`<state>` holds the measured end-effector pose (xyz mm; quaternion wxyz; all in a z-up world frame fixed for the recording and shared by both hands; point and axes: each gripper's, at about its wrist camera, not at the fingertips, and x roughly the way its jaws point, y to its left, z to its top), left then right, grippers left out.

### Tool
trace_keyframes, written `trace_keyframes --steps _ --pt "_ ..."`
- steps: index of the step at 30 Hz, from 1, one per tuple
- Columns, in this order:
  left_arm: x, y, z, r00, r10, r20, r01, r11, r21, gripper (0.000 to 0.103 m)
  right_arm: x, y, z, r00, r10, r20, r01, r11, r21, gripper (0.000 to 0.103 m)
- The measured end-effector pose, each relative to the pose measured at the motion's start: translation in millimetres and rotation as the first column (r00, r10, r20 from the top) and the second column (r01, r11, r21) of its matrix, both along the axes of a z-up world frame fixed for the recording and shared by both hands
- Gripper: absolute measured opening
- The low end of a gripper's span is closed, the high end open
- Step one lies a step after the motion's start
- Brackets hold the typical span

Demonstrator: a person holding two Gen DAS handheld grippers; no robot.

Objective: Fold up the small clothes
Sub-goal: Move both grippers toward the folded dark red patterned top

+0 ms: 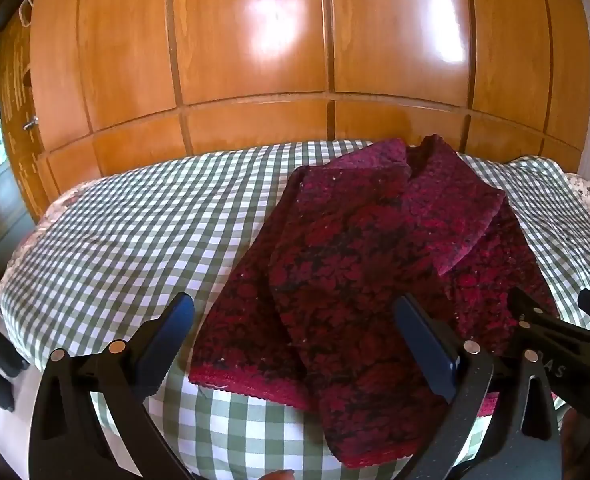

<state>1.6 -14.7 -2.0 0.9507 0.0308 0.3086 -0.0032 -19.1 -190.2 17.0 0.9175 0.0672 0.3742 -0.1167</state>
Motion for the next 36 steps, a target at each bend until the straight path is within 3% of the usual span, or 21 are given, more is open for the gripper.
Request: trace_keyframes --steps 11,19,21,28,36 --pt "2 6 0 1.000 0.011 -0.004 -0.011 1.000 0.001 0.099 1 -8 6 1.000 0.005 0.021 -0.005 1.000 -0.012 0.101" --pt "17 13 1 0.999 0.020 -0.046 -0.022 0.999 -0.039 0.099 28 -25 29 0.998 -0.014 0.054 0.014 1.000 -0.006 0.101" --pt "19 15 4 0.999 0.032 -0.032 -0.034 0.998 -0.048 0.100 23 -27 27 0.998 -0.012 0.055 0.014 1.000 -0.028 0.101" --pt "25 16 7 0.999 0.032 -0.041 -0.033 0.999 -0.043 0.099 15 -42 2 1.000 -0.019 -0.016 0.019 0.999 0.035 0.101" --pt "33 9 16 1.000 0.012 -0.015 -0.013 0.999 -0.029 0.099 22 -52 8 1.000 -0.013 0.015 0.013 0.999 0.044 0.101"
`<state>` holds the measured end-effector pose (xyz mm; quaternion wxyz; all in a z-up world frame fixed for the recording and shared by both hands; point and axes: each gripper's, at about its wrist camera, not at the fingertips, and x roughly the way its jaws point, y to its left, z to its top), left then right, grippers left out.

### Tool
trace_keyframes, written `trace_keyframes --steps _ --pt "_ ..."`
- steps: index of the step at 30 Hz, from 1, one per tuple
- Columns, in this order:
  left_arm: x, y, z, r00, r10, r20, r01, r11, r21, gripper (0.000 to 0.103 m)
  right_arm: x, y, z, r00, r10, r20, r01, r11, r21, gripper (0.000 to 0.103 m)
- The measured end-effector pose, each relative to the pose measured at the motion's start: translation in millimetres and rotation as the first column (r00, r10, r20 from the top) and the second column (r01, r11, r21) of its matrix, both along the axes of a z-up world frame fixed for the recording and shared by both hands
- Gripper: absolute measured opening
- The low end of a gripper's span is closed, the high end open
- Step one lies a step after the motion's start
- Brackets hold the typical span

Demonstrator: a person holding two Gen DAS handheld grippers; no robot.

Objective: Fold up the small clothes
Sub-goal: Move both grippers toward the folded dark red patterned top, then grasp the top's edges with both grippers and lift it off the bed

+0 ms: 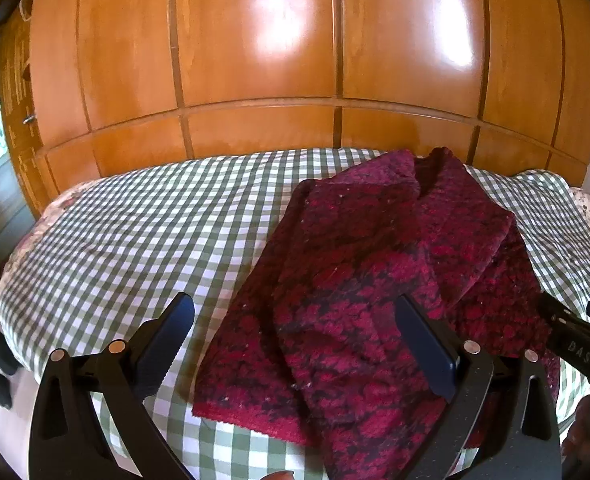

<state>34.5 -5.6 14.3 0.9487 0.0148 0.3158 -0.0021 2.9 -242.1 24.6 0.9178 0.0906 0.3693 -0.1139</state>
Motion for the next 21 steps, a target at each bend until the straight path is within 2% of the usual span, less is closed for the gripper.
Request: trace_keyframes --steps 6,11,15,17,19,21 --pt "7 -13 -1 1.000 -0.022 -0.007 0.022 0.999 0.024 0.099 3 -13 -3 1.000 -0.010 0.015 0.009 0.999 0.046 0.101" --pt "13 -22 -5 0.999 -0.038 -0.023 0.039 0.999 0.034 0.099 5 -16 -11 1.000 0.021 0.007 -0.022 0.995 0.095 0.100" --pt "17 -30 -4 0.996 -0.086 -0.017 0.087 0.996 0.030 0.099 6 -18 -17 0.999 0.054 0.007 -0.054 0.990 0.127 0.092" --pt "22 -34 -5 0.995 -0.099 -0.028 0.100 0.994 0.037 0.099 8 -20 -19 0.997 0.080 0.002 -0.079 0.980 0.183 0.086" --pt "28 -37 -6 0.991 -0.126 -0.038 0.127 0.991 0.030 0.095 10 -20 -19 0.996 0.094 0.000 -0.092 0.974 0.206 0.078" --pt "35 -40 -10 0.986 -0.153 -0.071 0.155 0.988 0.027 0.083 11 -17 -20 0.993 0.119 -0.005 -0.115 0.968 0.225 0.073"
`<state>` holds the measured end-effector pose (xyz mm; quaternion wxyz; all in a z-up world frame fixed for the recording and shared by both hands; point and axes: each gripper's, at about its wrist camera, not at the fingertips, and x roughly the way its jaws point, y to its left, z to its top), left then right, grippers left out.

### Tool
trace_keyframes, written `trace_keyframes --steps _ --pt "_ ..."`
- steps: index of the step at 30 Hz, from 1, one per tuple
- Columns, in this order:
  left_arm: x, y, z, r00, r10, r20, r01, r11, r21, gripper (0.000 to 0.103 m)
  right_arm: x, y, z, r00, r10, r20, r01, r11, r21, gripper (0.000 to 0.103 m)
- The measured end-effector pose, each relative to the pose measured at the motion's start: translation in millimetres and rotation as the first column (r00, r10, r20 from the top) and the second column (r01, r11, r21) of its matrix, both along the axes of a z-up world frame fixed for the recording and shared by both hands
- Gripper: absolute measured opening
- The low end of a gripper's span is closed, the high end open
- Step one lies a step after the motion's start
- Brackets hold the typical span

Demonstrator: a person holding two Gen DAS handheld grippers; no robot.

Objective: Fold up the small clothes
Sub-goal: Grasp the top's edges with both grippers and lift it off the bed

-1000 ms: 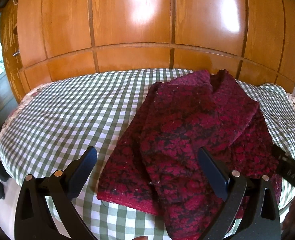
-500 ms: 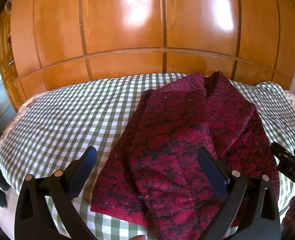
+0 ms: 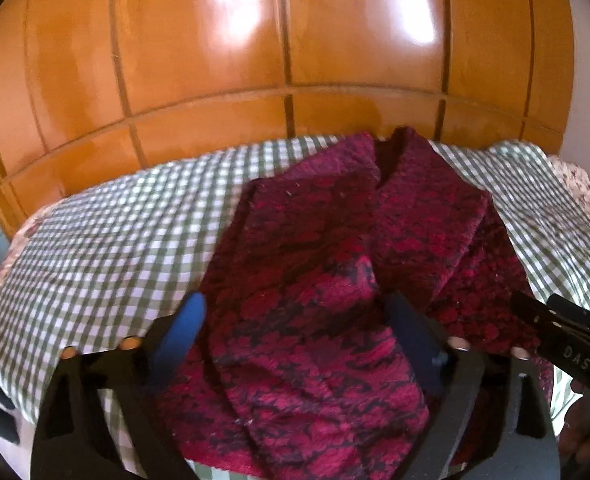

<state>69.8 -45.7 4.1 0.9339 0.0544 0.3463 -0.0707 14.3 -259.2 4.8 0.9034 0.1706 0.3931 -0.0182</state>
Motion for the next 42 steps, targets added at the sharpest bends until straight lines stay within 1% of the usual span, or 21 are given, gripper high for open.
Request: trace_keyframes --steps 2,4,6,9,11,13,17,18,19,21,23,26,28,30,32,34,36,38,40,41,42 --pt "8 -2 -5 0.999 -0.020 -0.027 0.020 1.000 0.003 0.079 2 2 -1 1.000 0.016 -0.010 -0.015 1.000 0.023 0.068" --pt "15 -4 -8 0.998 -0.041 -0.041 0.041 0.999 0.001 0.070 6 3 -2 0.999 0.038 -0.016 -0.037 0.998 0.060 0.061" --pt "22 -4 -13 0.996 -0.063 -0.064 0.062 0.998 -0.007 0.040 13 6 -5 0.997 0.067 -0.032 -0.063 0.992 0.113 0.058" --pt "26 7 -12 0.995 -0.068 -0.074 0.064 0.996 -0.059 0.022 28 17 -9 0.990 0.135 -0.050 -0.122 0.970 0.211 0.053" --pt "25 19 -9 0.995 -0.070 -0.069 0.064 0.994 -0.087 0.020 41 27 -15 0.981 0.178 -0.076 -0.151 0.950 0.274 0.053" --pt "26 37 -1 0.995 -0.078 -0.068 0.067 0.986 -0.150 0.019 56 39 -22 0.972 0.214 -0.094 -0.173 0.930 0.324 0.051" --pt "33 74 15 0.996 -0.067 -0.056 0.053 0.974 -0.218 0.019 92 65 -37 0.959 0.247 -0.138 -0.191 0.924 0.330 0.046" --pt "38 86 20 0.997 -0.056 -0.052 0.043 0.972 -0.232 0.018 99 70 -41 0.956 0.249 -0.155 -0.191 0.929 0.317 0.033" --pt "45 97 26 0.998 -0.038 -0.048 0.025 0.970 -0.241 0.018 104 71 -42 0.955 0.248 -0.164 -0.190 0.933 0.304 0.025" --pt "56 118 35 0.999 0.000 -0.040 -0.010 0.968 -0.249 0.018 103 68 -27 0.959 0.255 -0.120 -0.215 0.938 0.273 0.015" --pt "74 143 44 0.998 0.058 -0.035 -0.065 0.967 -0.248 0.018 98 55 -4 0.965 0.255 -0.059 -0.233 0.939 0.252 0.013" --pt "102 173 46 0.991 0.126 -0.052 -0.135 0.965 -0.224 0.018 89 15 34 0.977 0.212 0.037 -0.215 0.951 0.224 0.012" --pt "125 191 43 0.983 0.166 -0.080 -0.180 0.962 -0.207 0.018 89 -21 54 0.986 0.146 0.086 -0.161 0.965 0.208 0.012" --pt "147 202 41 0.975 0.199 -0.100 -0.214 0.962 -0.172 0.018 90 -53 66 0.991 0.077 0.111 -0.099 0.973 0.209 0.012" --pt "165 209 40 0.968 0.225 -0.112 -0.240 0.960 -0.143 0.018 95 -88 75 0.993 -0.005 0.118 -0.014 0.987 0.158 0.012" --pt "188 217 39 0.956 0.266 -0.124 -0.280 0.954 -0.109 0.018 105 -130 82 0.991 -0.086 0.106 0.070 0.987 0.142 0.012" --pt "206 224 38 0.947 0.297 -0.121 -0.308 0.947 -0.092 0.020 116 -168 80 0.980 -0.177 0.089 0.165 0.978 0.131 0.012" --pt "221 229 35 0.934 0.339 -0.116 -0.346 0.937 -0.045 0.023 128 -210 75 0.957 -0.285 0.056 0.275 0.950 0.146 0.012" --pt "238 235 28 0.917 0.376 -0.132 -0.379 0.925 0.005 0.028 134 -238 70 0.935 -0.353 0.032 0.344 0.926 0.156 0.012" --pt "242 238 26 0.908 0.399 -0.129 -0.399 0.917 0.032 0.036 137 -259 66 0.914 -0.404 0.012 0.398 0.904 0.158 0.013" --pt "246 243 24 0.890 0.439 -0.125 -0.434 0.898 0.068 0.049 138 -273 64 0.908 -0.420 -0.004 0.413 0.892 0.182 0.018"
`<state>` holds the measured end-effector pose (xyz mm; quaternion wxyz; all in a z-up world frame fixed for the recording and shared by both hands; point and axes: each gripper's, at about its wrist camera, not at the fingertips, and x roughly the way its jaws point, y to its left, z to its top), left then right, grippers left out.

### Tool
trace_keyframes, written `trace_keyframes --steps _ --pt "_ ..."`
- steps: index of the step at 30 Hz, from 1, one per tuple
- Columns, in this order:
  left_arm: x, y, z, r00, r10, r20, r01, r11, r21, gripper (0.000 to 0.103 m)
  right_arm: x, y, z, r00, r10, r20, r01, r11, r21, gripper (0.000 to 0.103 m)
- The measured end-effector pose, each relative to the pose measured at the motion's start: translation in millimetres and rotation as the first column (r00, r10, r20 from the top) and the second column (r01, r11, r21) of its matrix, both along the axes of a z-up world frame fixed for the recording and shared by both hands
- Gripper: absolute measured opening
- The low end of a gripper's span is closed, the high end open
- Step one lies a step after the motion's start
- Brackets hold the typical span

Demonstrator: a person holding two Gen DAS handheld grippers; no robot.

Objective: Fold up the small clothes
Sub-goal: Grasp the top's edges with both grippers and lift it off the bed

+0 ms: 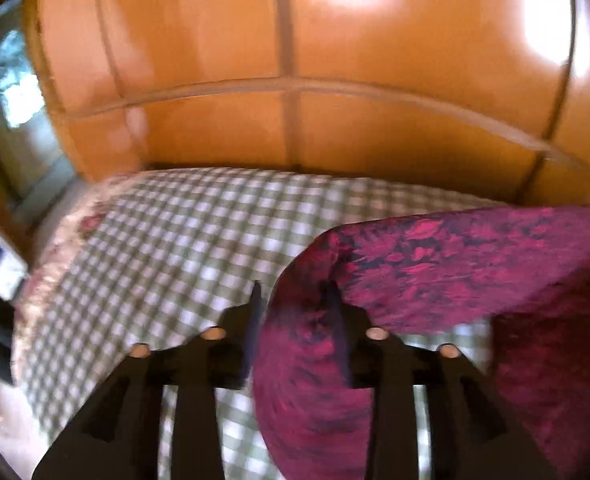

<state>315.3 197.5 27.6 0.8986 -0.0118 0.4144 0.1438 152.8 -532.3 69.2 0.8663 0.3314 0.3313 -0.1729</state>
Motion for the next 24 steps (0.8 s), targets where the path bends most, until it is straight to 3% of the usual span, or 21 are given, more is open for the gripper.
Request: trace_keyframes --steps 1,2,3,6,8,10,12,15,17,20,21,24 --pt "1 5 -1 1.000 0.029 -0.002 -0.029 0.999 0.035 0.055 4 -14 -5 1.000 -0.007 -0.007 0.007 0.999 0.033 0.024" --pt "1 8 -1 0.999 0.048 0.002 -0.048 0.997 0.061 0.068 8 -28 -11 0.999 -0.027 -0.026 0.029 0.998 0.063 0.031" --pt "-3 14 0 0.997 0.075 0.014 -0.076 0.993 0.090 0.074 9 -37 -16 0.998 -0.048 -0.040 0.051 0.996 0.077 0.048" --pt "-24 27 2 0.996 0.077 0.038 -0.080 0.993 0.086 0.074 2 -55 -19 0.992 -0.125 -0.016 0.126 0.990 0.063 0.091" --pt "-41 25 -2 0.999 0.031 0.037 -0.034 0.997 0.074 0.075 -14 -65 -14 0.986 -0.166 0.029 0.164 0.984 0.064 0.092" --pt "-59 16 -10 0.998 -0.049 0.035 0.048 0.998 0.029 0.074 -23 -65 -13 0.987 -0.160 0.017 0.158 0.985 0.065 0.092" --pt "-84 8 -24 0.990 -0.141 0.019 0.142 0.989 -0.052 0.074 -34 -50 -18 0.997 -0.074 -0.010 0.074 0.995 0.067 0.092" --pt "-124 0 -46 0.967 -0.253 0.010 0.250 0.948 -0.196 0.074 -51 -3 -36 0.990 0.125 -0.070 -0.121 0.991 0.060 0.090" --pt "-146 -11 -57 0.953 -0.304 0.006 0.291 0.909 -0.299 0.074 -67 39 -56 0.957 0.269 -0.110 -0.259 0.961 0.099 0.086" --pt "-175 -22 -72 0.933 -0.361 0.020 0.335 0.843 -0.420 0.074 -94 102 -89 0.874 0.460 -0.154 -0.428 0.881 0.203 0.073" --pt "-185 -27 -78 0.925 -0.380 0.027 0.349 0.815 -0.462 0.074 -103 119 -96 0.850 0.502 -0.158 -0.463 0.856 0.230 0.068" --pt "-204 -48 -91 0.904 -0.427 0.020 0.376 0.772 -0.513 0.064 -130 164 -107 0.798 0.587 -0.136 -0.545 0.799 0.253 0.065"
